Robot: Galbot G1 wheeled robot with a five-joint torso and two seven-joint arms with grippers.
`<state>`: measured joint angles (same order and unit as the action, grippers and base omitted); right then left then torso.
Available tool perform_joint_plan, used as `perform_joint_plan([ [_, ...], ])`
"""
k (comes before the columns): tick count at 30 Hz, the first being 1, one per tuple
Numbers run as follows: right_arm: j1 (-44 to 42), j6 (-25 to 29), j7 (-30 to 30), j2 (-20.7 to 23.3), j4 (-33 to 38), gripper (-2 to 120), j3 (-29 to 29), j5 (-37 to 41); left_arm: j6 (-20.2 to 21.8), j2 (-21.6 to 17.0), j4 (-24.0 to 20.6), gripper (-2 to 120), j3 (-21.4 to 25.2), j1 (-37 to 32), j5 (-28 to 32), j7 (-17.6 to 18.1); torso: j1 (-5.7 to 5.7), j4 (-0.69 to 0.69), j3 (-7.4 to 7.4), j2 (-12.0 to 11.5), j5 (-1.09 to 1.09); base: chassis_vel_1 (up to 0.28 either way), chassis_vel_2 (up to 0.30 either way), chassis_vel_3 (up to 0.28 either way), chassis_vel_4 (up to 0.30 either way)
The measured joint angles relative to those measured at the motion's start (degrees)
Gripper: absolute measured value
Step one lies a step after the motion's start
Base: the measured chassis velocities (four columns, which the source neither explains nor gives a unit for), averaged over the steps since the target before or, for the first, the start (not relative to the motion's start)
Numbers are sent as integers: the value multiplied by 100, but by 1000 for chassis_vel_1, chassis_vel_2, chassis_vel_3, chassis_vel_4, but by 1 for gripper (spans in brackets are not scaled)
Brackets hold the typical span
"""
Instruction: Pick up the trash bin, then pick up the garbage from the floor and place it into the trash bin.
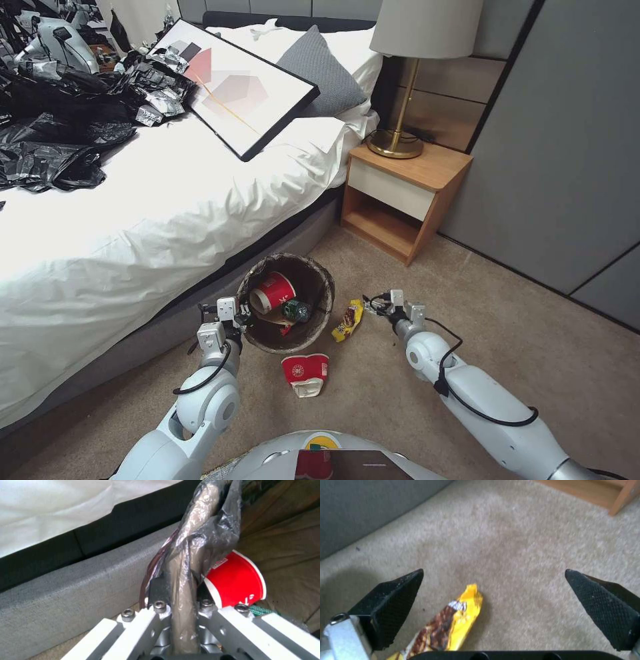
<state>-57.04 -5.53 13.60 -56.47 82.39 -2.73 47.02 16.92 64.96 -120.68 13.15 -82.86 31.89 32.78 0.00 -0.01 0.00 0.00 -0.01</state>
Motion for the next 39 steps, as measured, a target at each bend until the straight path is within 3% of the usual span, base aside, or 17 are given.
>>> perform_joint_plan([
  [25,85,56,-19,-751,-678,100,-322,-490,-3,-38,-27,0,4,37,46,19,0,0,-1,0,0,0,0,0,0],
  [39,246,-82,489,-1373,-1311,100,-434,-718,-19,-67,-30,0,4,50,80,20,0,1,0,0,0,0,0,0,0],
])
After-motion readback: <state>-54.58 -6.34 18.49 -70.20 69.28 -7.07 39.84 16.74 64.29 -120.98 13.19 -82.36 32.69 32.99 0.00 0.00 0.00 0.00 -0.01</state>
